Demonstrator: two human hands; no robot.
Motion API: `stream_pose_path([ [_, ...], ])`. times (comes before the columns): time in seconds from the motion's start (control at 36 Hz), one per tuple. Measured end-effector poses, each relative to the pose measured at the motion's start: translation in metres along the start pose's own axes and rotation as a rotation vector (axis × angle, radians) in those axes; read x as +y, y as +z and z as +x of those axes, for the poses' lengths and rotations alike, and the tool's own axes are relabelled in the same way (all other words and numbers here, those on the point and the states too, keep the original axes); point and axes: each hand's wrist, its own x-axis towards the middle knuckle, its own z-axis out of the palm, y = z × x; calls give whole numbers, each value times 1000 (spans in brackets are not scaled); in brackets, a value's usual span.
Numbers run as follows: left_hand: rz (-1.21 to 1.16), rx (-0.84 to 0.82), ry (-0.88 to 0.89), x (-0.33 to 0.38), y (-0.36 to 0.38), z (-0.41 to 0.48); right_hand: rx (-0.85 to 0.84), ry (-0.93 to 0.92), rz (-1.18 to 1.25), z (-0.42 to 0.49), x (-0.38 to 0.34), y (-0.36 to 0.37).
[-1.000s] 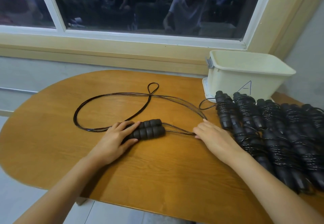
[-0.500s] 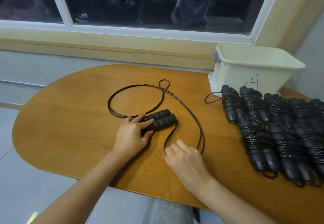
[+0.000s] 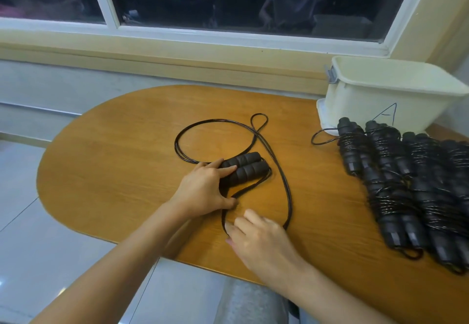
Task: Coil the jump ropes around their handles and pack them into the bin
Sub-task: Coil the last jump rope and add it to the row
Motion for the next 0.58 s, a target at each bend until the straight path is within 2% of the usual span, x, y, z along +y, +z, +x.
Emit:
stream_pose_path([
  [0.08,-9,56,21,-4,2,1,-18,-1,80,-3,24,-11],
  [0.22,-19,114,68,-10,4,4,-115,114,226,-9,70,-26],
  [0.39,-60,172,82,-10,11,3,-258,238,235,2,90,-38],
  [0.47,-88,153,20,-12,11,7,-279,291,247,5,100,-38],
  [0.58,-11,124,55,-17,8,13,-306,346,276,6,106,-37],
])
